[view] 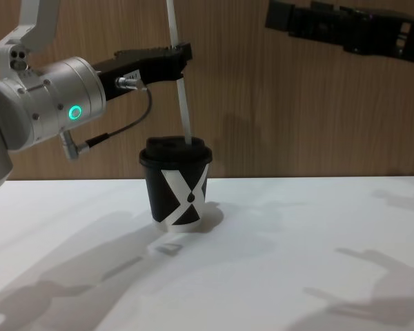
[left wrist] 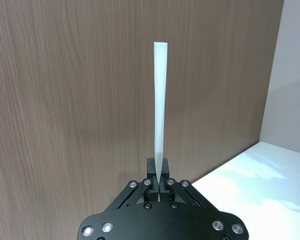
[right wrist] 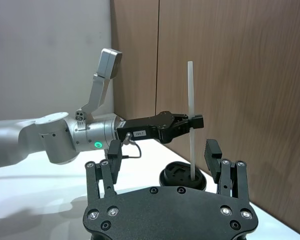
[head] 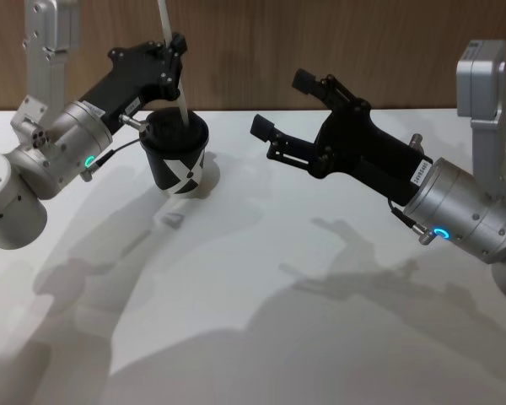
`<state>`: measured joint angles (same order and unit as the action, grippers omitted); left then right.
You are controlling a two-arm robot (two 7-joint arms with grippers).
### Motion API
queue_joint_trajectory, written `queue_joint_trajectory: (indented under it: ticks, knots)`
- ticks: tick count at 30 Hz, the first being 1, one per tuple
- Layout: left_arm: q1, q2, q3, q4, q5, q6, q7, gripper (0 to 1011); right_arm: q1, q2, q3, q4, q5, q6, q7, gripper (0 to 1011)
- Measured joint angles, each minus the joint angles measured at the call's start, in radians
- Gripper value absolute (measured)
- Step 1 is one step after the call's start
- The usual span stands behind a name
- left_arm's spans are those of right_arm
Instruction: Pick up the straw with one hand, pass it to the other hand, and insert it into the cup.
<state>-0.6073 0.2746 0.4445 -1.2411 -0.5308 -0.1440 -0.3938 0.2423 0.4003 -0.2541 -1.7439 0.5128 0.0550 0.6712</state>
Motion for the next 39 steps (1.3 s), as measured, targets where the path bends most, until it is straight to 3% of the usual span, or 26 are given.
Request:
queue_joint_trajectory:
  ticks: [27, 39]
  knots:
    - [-0.020, -0.036, -0.007, 0.075, 0.014, -0.001, -0.032, 21, 0.000, 0.000, 0.000, 0.000, 0.000, 0.000, 0.000, 1001]
    - [-0.022, -0.046, -0.005, 0.088, 0.026, 0.008, -0.038, 336, 0.000, 0.000, 0.000, 0.000, 0.000, 0.000, 0.000, 1001]
